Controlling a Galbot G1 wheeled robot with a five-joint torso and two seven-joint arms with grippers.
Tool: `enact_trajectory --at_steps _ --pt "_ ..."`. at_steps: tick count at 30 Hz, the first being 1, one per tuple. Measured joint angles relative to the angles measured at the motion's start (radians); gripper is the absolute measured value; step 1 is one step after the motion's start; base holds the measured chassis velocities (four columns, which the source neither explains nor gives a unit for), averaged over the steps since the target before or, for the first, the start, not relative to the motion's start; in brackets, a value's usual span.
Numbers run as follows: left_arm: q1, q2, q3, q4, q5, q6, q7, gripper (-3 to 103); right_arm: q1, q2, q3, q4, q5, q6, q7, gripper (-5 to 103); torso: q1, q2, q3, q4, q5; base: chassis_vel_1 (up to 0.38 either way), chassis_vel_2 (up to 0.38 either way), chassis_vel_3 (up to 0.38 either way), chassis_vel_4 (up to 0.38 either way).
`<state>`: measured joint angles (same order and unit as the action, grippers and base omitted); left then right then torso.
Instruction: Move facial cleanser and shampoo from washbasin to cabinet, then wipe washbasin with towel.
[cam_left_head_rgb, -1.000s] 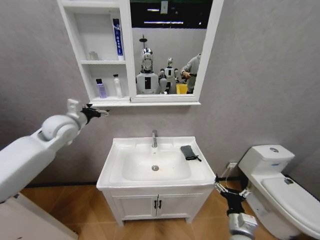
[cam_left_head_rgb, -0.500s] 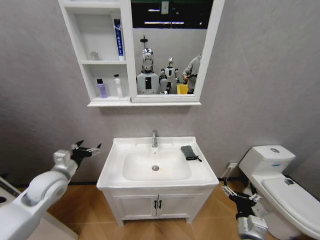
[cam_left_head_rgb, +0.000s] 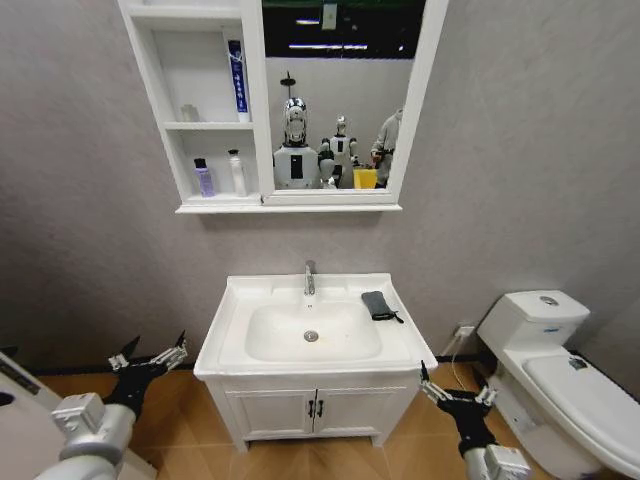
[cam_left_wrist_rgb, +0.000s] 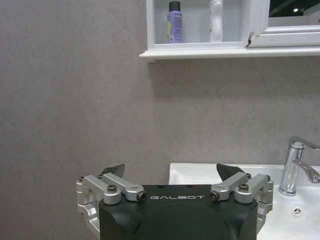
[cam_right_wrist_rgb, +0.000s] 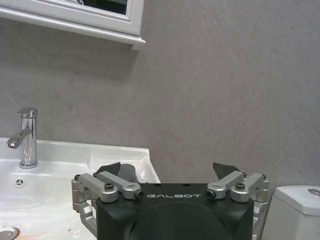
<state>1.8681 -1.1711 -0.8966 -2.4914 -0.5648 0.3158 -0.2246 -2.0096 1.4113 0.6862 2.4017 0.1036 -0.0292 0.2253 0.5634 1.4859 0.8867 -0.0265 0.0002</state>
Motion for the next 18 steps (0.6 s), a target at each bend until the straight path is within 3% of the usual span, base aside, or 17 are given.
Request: enact_trajectory --at_steps 8,10,11,13,15,18 --pt "-0.006 0.005 0.006 0.0 0.003 0.0 0.0 100 0.03 -0.016 0.024 -0.013 0.048 -0.016 0.005 100 0.0 0.0 0.0 -0.0002 -0.0001 0.0 0.0 0.0 0.0" --pt "-0.008 0.006 0.006 0.001 0.002 0.0 -0.001 100 0.098 -0.056 0.04 -0.036 0.16 -0.085 0.023 100 0.0 0.0 0.0 -0.0002 0.0001 0.0 0.0 0.0 0.0" --pt "-0.008 0.006 0.006 0.001 0.002 0.0 -0.001 100 0.098 -0.056 0.04 -0.036 0.16 -0.085 0.023 100 0.0 0.0 0.0 -0.0002 0.0001 0.0 0.0 0.0 0.0" --pt "-0.01 0.008 0.007 0.002 0.0 0.0 -0.001 100 0.191 -0.122 0.065 -0.078 0.292 -0.149 0.04 100 0.0 0.0 0.0 -0.0002 0.0001 0.0 0.0 0.0 0.0" --pt "-0.01 0.008 0.007 0.003 0.0 0.0 -0.001 100 0.235 -0.154 0.073 -0.102 0.334 -0.169 0.047 100 0.0 0.0 0.0 -0.0001 0.0 0.0 0.0 0.0 0.0" --pt "-0.011 0.009 0.008 0.004 -0.001 0.0 -0.001 100 0.436 -0.327 0.062 -0.221 0.482 -0.238 0.087 100 0.0 0.0 0.0 0.0002 -0.0002 0.0 0.0 0.0 0.0"
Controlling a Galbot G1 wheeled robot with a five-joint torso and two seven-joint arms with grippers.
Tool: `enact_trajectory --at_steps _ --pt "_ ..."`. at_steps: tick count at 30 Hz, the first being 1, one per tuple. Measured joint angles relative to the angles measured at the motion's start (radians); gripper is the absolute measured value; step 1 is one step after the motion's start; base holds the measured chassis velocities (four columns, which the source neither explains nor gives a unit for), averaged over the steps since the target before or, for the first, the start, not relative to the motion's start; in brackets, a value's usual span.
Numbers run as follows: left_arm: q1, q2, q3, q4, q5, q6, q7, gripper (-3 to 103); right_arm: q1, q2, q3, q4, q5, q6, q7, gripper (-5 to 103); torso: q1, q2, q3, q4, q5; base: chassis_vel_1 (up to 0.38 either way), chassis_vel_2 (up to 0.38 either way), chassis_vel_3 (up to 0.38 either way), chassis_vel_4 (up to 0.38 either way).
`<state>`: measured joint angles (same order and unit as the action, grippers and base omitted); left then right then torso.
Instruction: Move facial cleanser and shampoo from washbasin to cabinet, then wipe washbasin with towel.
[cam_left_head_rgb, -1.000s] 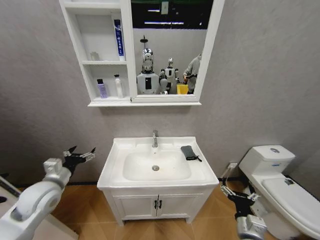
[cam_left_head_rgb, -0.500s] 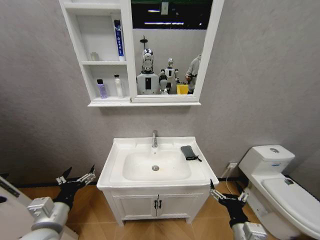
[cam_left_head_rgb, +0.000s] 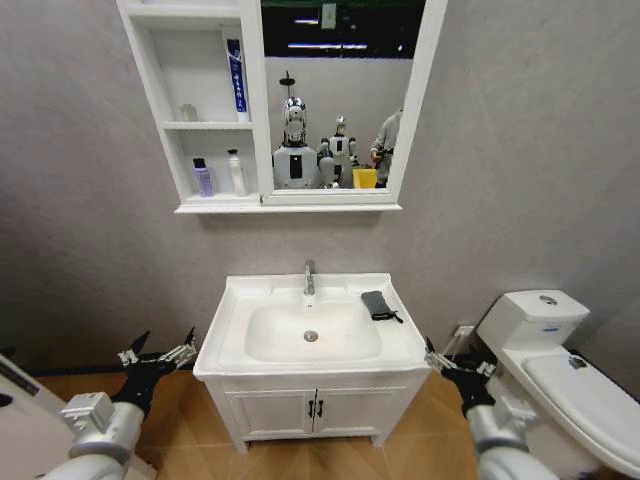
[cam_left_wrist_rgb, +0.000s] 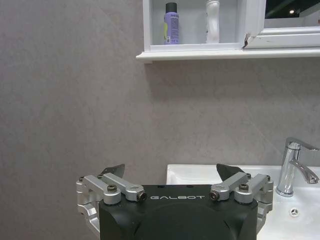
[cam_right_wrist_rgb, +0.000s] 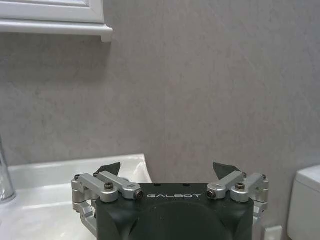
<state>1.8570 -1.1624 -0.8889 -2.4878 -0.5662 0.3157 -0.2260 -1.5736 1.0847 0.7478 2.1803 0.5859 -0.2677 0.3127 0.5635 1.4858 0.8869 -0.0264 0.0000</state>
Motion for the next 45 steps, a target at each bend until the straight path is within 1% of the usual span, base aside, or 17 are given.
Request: enact_trajectory --at_steps 1,3,5,6,7,9,10,12,14,15,16,20,22,28,41,44,45 --pt "0.0 0.0 0.0 0.0 0.0 0.0 0.0 100 0.0 0.0 0.0 0.0 0.0 0.0 0.0 100 0.0 0.0 0.0 0.0 0.0 0.0 0.0 0.0 0.0" --pt "-0.001 0.0 0.0 0.001 -0.001 0.0 0.0 100 0.14 -0.076 -0.037 -0.118 0.085 -0.04 -0.001 100 0.0 0.0 0.0 0.0002 0.0003 0.0 0.0 0.0 0.0" --pt "-0.001 0.001 0.0 0.001 -0.001 0.0 -0.001 100 0.279 -0.114 -0.085 -0.251 0.108 -0.069 -0.029 100 0.0 0.0 0.0 0.0001 0.0001 0.0 0.0 0.0 0.0" --pt "-0.001 0.001 0.0 0.001 -0.001 0.0 -0.001 100 0.279 -0.114 -0.085 -0.251 0.108 -0.069 -0.029 100 0.0 0.0 0.0 0.0001 0.0001 0.0 0.0 0.0 0.0" --pt "-0.001 0.001 0.0 0.001 -0.001 0.0 -0.001 100 0.344 -0.122 -0.119 -0.312 0.11 -0.083 -0.04 100 0.0 0.0 0.0 -0.0004 0.0003 0.0 0.0 0.0 0.0" --pt "-0.002 0.001 0.001 0.001 -0.002 0.0 -0.001 100 0.483 -0.127 -0.205 -0.443 0.113 -0.099 -0.049 100 0.0 0.0 0.0 0.0001 0.0001 0.0 0.0 0.0 0.0" --pt "-0.002 0.001 0.001 0.001 -0.002 0.0 -0.001 100 0.483 -0.127 -0.205 -0.443 0.113 -0.099 -0.049 100 0.0 0.0 0.0 0.0001 0.0001 0.0 0.0 0.0 0.0" --pt "-0.002 0.001 0.001 0.002 -0.002 0.0 -0.001 100 0.556 -0.121 -0.262 -0.523 0.112 -0.104 -0.056 100 0.0 0.0 0.0 0.0002 0.0 0.0 0.0 0.0 0.0" --pt "-0.002 0.002 0.001 0.002 -0.002 0.0 -0.001 100 0.665 -0.09 -0.359 -0.647 0.096 -0.112 -0.071 100 0.0 0.0 0.0 -0.0002 0.0002 0.0 0.0 0.0 0.0" --pt "-0.002 0.002 0.001 0.002 -0.002 0.0 -0.001 100 0.665 -0.09 -0.359 -0.647 0.096 -0.112 -0.071 100 0.0 0.0 0.0 -0.0002 0.0002 0.0 0.0 0.0 0.0" --pt "-0.002 0.002 0.001 0.002 -0.002 0.001 -0.001 100 0.73 -0.053 -0.418 -0.713 0.087 -0.119 -0.07 100 0.0 0.0 0.0 -0.0001 -0.0001 0.0 0.0 0.0 0.0" --pt "-0.002 0.002 0.001 0.002 -0.003 0.001 -0.001 100 0.803 -0.005 -0.472 -0.786 0.053 -0.119 -0.073 100 0.0 0.0 0.0 0.0002 0.0 0.0 0.0 0.0 0.0" --pt "-0.003 0.002 0.001 0.003 -0.003 0.001 -0.001 100 0.874 0.047 -0.515 -0.865 0.008 -0.107 -0.094 100 0.0 0.0 0.0 0.0005 -0.0005 0.0 0.0 0.0 0.0" --pt "-0.003 0.002 0.001 0.003 -0.003 0.001 -0.001 100 0.908 0.068 -0.536 -0.947 -0.021 -0.099 -0.115 100 0.0 0.0 0.0 0.0 -0.0003 0.0 0.0 0.0 0.0" --pt "-0.003 0.003 0.001 0.003 -0.003 0.002 -0.001 100 0.87 0.072 -0.536 -0.972 -0.026 -0.103 -0.128 101 0.0 0.0 0.0 0.0 0.0 0.0 0.0 0.0 0.0" --pt "-0.003 0.003 0.001 0.003 -0.003 0.002 -0.001 100 0.881 0.074 -0.541 -0.993 -0.026 -0.103 -0.134 100 0.0 0.0 0.0 -0.0001 0.0 0.0 0.0 0.0 0.0" --pt "-0.003 0.003 0.001 0.003 -0.003 0.002 -0.001 100 0.887 0.075 -0.542 -1.001 -0.025 -0.104 -0.135 94 0.0 0.0 0.0 0.0 0.0001 0.0 0.0 0.0 0.0"
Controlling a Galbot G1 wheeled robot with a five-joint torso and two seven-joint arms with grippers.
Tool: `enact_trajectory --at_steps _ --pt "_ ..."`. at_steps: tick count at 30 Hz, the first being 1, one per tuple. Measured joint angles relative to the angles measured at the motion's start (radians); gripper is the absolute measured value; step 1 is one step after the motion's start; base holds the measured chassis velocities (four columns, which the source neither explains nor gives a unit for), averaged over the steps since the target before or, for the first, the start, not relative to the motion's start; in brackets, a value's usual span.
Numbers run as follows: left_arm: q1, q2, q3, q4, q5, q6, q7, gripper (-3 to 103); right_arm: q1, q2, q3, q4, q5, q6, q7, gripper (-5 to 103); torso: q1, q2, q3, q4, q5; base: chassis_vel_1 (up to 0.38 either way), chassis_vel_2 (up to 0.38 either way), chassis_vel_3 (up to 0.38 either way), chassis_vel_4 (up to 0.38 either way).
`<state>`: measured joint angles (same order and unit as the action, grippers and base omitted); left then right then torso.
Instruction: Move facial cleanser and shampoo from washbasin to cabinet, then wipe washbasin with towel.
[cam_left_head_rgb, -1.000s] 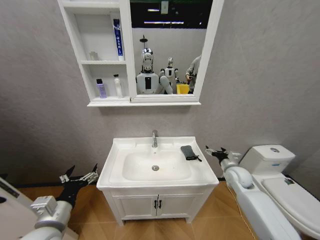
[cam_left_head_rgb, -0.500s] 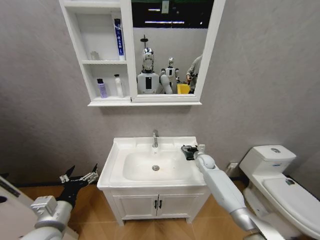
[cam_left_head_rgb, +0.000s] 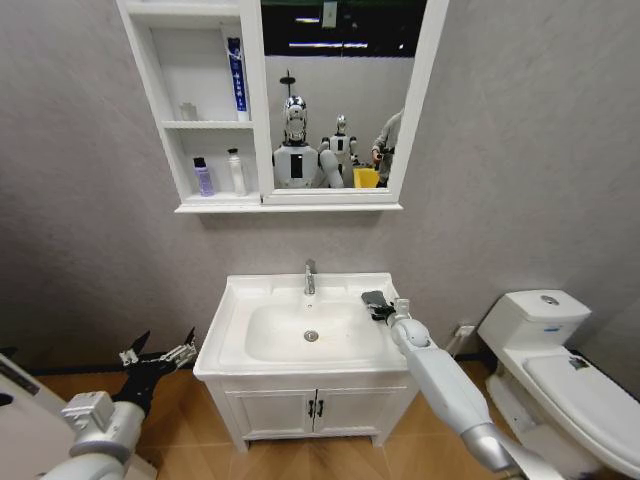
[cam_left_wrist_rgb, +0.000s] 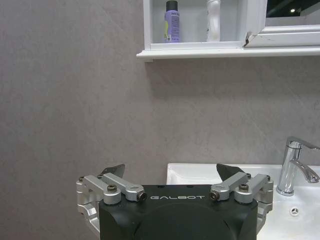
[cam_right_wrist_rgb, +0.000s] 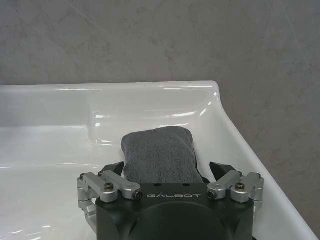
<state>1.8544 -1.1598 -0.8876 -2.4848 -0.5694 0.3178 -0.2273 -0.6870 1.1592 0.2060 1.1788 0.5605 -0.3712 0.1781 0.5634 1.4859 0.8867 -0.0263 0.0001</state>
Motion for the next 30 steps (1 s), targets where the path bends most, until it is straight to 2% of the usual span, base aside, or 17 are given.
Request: enact_trajectory --at_steps 3,5,6,9,11,14,15,18,19,21,23,26,30 --pt "0.0 0.0 0.0 0.0 0.0 0.0 0.0 100 0.005 -0.003 -0.003 -0.003 0.003 -0.004 0.0 89 0.0 0.0 0.0 0.0 0.0 0.0 0.0 0.0 0.0" --pt "0.0 0.0 0.0 0.0 0.0 0.0 0.0 100 0.007 -0.008 -0.005 -0.005 0.006 -0.01 -0.002 78 0.0 0.0 0.0 0.0 -0.0001 0.0 0.0 0.0 0.0" --pt "0.0 0.0 0.0 0.0 0.0 0.0 0.0 100 0.007 -0.008 -0.005 -0.005 0.006 -0.01 -0.002 78 0.0 0.0 0.0 0.0 -0.0001 0.0 0.0 0.0 0.0" --pt "0.0 0.0 0.0 0.0 0.0 0.0 0.0 100 0.009 -0.012 -0.006 -0.008 0.014 -0.017 -0.002 61 0.0 0.0 0.0 0.0 -0.0001 0.0 0.0 0.0 0.0" --pt "0.0 0.0 0.0 0.0 0.0 0.0 0.0 100 0.009 -0.013 -0.007 -0.009 0.015 -0.018 -0.002 61 0.0 0.0 0.0 0.0 -0.0001 0.0 0.0 0.0 0.0" --pt "0.0 0.0 0.0 0.0 0.0 0.0 0.0 100 0.008 -0.013 -0.008 -0.011 0.018 -0.022 -0.002 44 0.0 0.0 0.0 0.0 -0.0002 0.0 0.0 0.0 0.0" --pt "0.0 0.0 0.0 0.0 0.0 0.0 0.0 100 0.008 -0.013 -0.008 -0.011 0.018 -0.022 -0.002 44 0.0 0.0 0.0 0.0 -0.0002 0.0 0.0 0.0 0.0" --pt "0.0 0.0 0.0 0.0 0.0 0.0 0.0 100 0.0 -0.016 -0.007 0.002 0.023 -0.026 0.001 28 0.0 0.0 0.0 0.0 -0.0001 0.0 0.0 0.0 0.0" --pt "0.0 0.0 0.0 0.0 0.0 0.0 0.0 100 0.0 -0.016 -0.007 0.002 0.023 -0.026 0.001 28 0.0 0.0 0.0 0.0 -0.0001 0.0 0.0 0.0 0.0" --pt "0.0 0.0 0.0 0.0 0.0 0.0 0.0 100 -0.009 -0.023 -0.005 0.027 0.029 -0.034 0.006 18 0.0 0.0 0.0 0.0 0.0 0.0 0.0 0.0 0.0" --pt "0.0 0.0 0.0 0.0 0.0 0.0 0.0 100 -0.015 -0.027 -0.004 0.046 0.028 -0.039 0.008 18 0.0 0.0 0.0 -0.0001 0.0002 0.0 0.0 0.0 0.0" --pt "0.0 0.0 0.0 0.0 0.0 0.0 0.0 100 -0.042 -0.054 -0.015 0.168 0.023 -0.05 0.038 4 0.0 0.0 0.0 -0.0004 -0.0002 0.0 0.0 0.0 0.0" --pt "0.0 0.0 0.0 0.0 0.0 0.0 0.0 100 -0.07 -0.068 -0.07 0.283 0.052 -0.071 0.085 4 0.0 0.0 0.0 -0.0001 -0.0002 0.0 0.0 0.0 0.0"
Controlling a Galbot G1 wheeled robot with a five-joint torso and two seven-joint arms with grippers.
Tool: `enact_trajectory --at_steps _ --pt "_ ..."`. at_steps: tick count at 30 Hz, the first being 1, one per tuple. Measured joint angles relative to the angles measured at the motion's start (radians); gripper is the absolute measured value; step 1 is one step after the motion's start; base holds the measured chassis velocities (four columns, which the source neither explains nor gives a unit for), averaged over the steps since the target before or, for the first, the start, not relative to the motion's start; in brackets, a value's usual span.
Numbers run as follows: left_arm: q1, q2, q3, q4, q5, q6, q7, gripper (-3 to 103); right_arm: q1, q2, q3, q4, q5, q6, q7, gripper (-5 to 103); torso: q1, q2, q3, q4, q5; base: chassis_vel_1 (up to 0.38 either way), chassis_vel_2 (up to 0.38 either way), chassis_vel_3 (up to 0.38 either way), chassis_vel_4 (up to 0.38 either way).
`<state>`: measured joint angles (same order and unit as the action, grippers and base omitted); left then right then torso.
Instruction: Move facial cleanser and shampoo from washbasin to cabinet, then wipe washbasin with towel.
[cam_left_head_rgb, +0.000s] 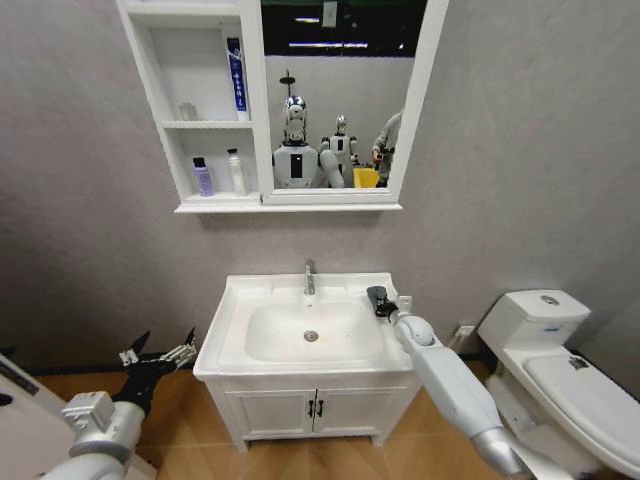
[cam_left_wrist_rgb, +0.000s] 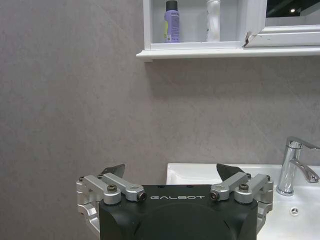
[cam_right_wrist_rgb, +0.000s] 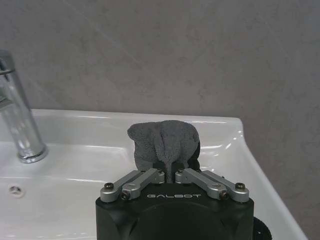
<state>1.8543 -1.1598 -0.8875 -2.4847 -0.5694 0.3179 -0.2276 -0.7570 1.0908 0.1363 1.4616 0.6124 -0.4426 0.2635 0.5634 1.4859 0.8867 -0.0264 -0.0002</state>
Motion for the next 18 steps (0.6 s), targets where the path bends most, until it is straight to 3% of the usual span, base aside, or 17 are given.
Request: enact_trajectory --at_steps 7,11,18 --pt "0.0 0.0 0.0 0.0 0.0 0.0 0.0 100 -0.072 0.006 -0.08 0.066 0.005 -0.011 0.058 4 0.0 0.0 0.0 0.0 0.0002 0.0 0.0 0.0 0.0" --pt "0.0 0.0 0.0 0.0 0.0 0.0 0.0 100 -0.101 0.04 -0.127 0.061 0.02 -0.022 0.147 4 0.0 0.0 0.0 0.0001 0.0004 0.0 0.0 0.0 0.0" --pt "0.0 0.0 0.0 0.0 0.0 0.0 0.0 100 -0.078 0.045 -0.139 -0.007 0.032 -0.024 0.158 4 0.0 0.0 0.0 0.0 0.0001 0.0 0.0 0.0 0.0"
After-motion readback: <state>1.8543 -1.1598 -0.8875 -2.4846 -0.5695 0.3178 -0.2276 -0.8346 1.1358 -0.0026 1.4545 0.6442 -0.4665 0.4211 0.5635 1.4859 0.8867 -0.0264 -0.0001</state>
